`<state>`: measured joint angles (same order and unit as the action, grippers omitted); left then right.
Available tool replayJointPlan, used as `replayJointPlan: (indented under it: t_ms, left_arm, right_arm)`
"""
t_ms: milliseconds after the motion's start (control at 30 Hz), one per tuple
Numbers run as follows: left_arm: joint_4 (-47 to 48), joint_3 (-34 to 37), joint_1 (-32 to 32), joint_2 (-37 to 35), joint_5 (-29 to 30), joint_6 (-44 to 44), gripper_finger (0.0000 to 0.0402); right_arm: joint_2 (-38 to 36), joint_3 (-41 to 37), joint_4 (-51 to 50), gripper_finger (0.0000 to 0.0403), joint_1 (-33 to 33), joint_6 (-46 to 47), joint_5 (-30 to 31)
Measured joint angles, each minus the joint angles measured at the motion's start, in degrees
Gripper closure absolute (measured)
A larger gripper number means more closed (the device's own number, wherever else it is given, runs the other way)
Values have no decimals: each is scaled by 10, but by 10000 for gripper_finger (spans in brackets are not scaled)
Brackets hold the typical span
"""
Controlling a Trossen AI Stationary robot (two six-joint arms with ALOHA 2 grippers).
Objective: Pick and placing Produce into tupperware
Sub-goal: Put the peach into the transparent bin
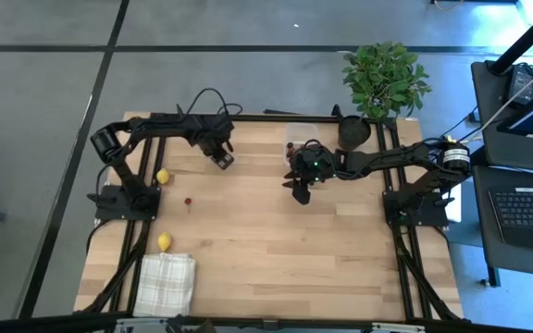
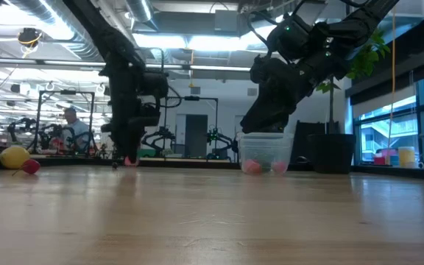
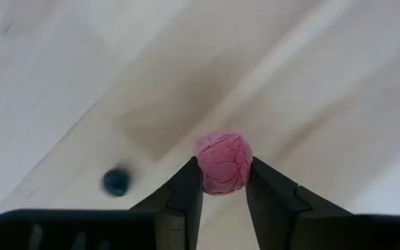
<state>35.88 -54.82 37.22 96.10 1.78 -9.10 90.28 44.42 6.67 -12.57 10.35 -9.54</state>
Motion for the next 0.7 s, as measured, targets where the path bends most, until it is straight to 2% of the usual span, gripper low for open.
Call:
replayJointPlan:
  t_ms: [67, 333, 533, 633, 700]
  left_arm:
    - [-11, 0, -17, -11, -5, 21, 309]
    - [-58, 0, -102, -62, -123, 159, 309]
    - [-115, 0, -182, -78, -123, 229, 308]
    - [-146, -1, -217, -79, -103, 236, 308]
    - [-161, -1, -238, -79, -88, 233, 308]
  right_arm:
    - [0, 0, 5, 251, 0, 12, 0]
    - [0, 0, 80, 251, 0, 62, 0]
    - [0, 0, 116, 251, 0, 64, 0]
    - [0, 0, 120, 248, 0, 117, 0]
    - [0, 0, 119, 244, 0, 111, 0]
